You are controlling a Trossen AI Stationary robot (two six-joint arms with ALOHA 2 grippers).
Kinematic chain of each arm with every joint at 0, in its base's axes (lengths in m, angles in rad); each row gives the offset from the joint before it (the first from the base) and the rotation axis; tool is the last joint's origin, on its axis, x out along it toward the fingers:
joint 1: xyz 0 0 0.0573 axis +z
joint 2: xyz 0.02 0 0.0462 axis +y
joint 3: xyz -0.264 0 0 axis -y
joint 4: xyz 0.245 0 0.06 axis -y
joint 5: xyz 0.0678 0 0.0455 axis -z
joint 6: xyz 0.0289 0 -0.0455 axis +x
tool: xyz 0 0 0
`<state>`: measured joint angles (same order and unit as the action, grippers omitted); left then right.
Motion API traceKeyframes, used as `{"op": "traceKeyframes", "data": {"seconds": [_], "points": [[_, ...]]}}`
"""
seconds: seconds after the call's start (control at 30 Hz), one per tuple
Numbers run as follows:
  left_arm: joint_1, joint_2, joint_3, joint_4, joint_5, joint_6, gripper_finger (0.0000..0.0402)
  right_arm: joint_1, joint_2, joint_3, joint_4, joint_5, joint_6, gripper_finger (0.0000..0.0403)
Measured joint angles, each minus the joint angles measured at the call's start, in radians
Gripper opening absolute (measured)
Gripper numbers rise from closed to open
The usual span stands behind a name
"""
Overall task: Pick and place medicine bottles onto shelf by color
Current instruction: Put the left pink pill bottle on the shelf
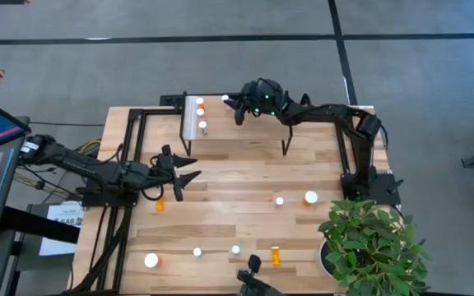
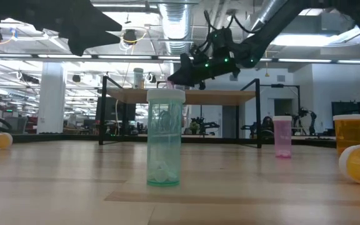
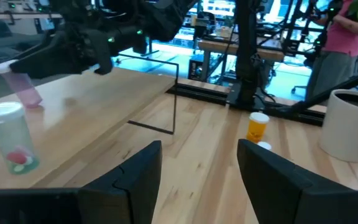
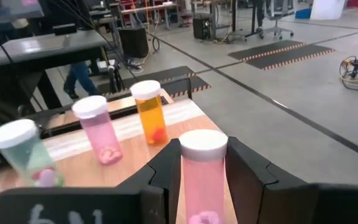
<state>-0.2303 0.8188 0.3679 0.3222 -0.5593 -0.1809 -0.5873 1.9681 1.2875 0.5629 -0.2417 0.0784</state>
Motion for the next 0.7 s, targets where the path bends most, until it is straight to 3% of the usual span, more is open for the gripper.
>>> {"op": "traceKeyframes", "data": {"seconds": [0.47,0.7], "points": [[0.014,0.000,0.000,-0.028,0.025,-0.030,0.0197,0.010,0.048,0.095,-0.009,-0.026,-0.006,0.0122],[0.015,0.000,0.000,-0.043,0.027,-0.050,0.0197,0.010,0.047,0.096,-0.100,-0.024,-0.075,0.0122]]}}
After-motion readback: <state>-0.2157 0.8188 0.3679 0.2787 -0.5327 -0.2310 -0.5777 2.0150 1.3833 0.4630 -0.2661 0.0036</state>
